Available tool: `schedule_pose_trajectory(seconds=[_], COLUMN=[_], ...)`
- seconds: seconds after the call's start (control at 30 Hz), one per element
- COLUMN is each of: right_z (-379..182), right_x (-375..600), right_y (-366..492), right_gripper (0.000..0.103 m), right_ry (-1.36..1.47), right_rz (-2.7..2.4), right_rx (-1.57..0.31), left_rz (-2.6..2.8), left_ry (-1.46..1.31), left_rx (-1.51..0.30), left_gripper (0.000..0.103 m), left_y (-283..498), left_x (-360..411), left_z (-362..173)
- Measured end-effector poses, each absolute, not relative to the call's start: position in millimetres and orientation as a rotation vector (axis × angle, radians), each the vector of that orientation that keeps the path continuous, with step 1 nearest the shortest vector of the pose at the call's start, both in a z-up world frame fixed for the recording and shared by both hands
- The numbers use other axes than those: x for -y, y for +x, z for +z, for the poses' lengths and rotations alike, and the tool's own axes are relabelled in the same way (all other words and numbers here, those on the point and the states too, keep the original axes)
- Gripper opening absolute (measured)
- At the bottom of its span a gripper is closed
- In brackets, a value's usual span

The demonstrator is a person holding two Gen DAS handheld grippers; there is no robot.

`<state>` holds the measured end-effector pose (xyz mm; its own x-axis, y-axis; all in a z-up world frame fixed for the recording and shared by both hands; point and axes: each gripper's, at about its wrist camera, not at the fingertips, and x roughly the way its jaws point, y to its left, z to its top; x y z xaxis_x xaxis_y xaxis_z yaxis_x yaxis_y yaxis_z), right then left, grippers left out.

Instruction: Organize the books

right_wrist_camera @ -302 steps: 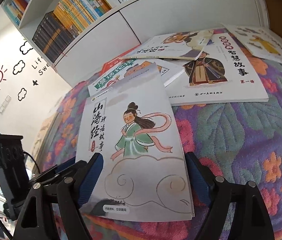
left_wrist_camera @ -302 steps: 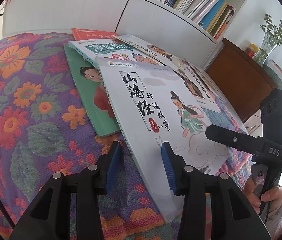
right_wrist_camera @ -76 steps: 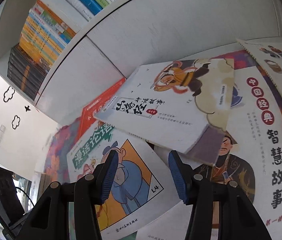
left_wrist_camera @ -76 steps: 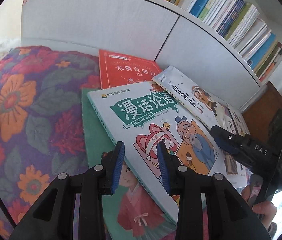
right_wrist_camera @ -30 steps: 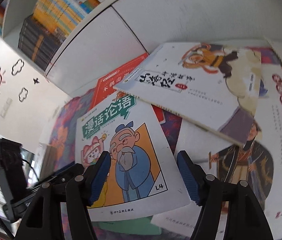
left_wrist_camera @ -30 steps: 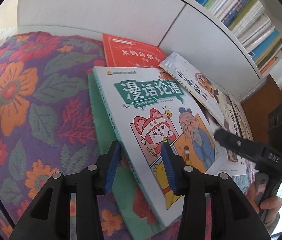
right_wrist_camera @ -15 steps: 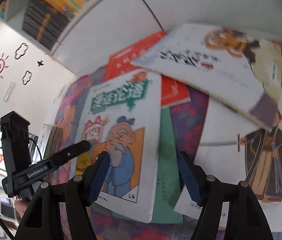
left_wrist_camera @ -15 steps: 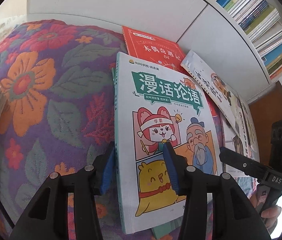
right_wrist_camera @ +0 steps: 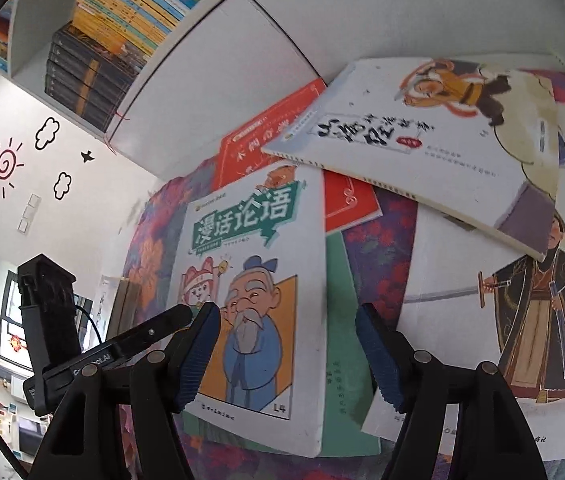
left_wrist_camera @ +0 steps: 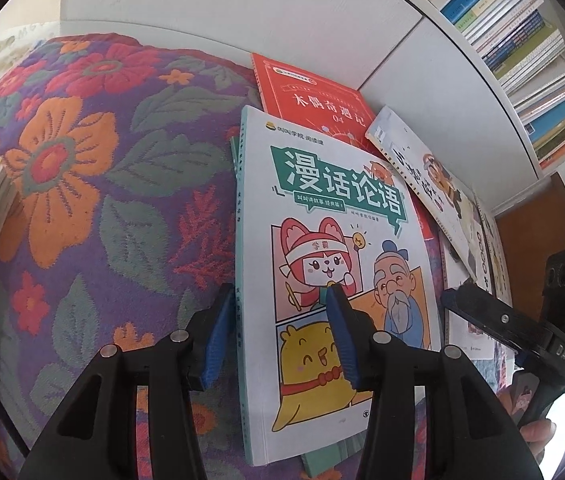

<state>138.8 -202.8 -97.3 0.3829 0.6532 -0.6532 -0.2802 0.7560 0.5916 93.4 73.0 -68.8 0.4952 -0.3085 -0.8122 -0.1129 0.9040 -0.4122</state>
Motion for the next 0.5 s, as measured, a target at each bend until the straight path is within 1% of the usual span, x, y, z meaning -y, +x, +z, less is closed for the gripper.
schedule_pose_trajectory(seconds=[0.07,0.13,0.17,0.23,0.27,0.3,0.5], right_z=[-96,-101,-103,-102,-102,-105,-109], right_x=[199,194,191,189,189,191,192], right_y=[138,138,139,137,137,138,128], right_gripper=[0.069,0.069,0.064,0.062,0.057,0.055,0.055], right_ry=[0.412,0.38,0.358,0.32,0.321,0.348,0.331], right_rz=[0.64,0.641,0.624,0.632,0.651,0.692,0.802], right_rx=[-1.016,-1.042,-1.057,-1.052,-1.06,-1.085,-1.165], left_rz=[-0.121,-0.125,-0.124,-0.134,-0.138,-0.141,-0.132], left_ry=[-0.437,-0.417,-0.403,-0.41,-0.422,-0.434,-0.408], left_rx=[-1.053,-1.052,-1.049,-1.046,-1.048,-1.052,-1.077], left_gripper=[0.041,0.038,0.038,0.037,0.035,0.035,0.034], left_y=[93,94,94,94,95,96,81], left_x=[-74,-71,-70,-73,-73,-76,-77], left_z=[-68,-67,-67,-67,-68,-68,-64])
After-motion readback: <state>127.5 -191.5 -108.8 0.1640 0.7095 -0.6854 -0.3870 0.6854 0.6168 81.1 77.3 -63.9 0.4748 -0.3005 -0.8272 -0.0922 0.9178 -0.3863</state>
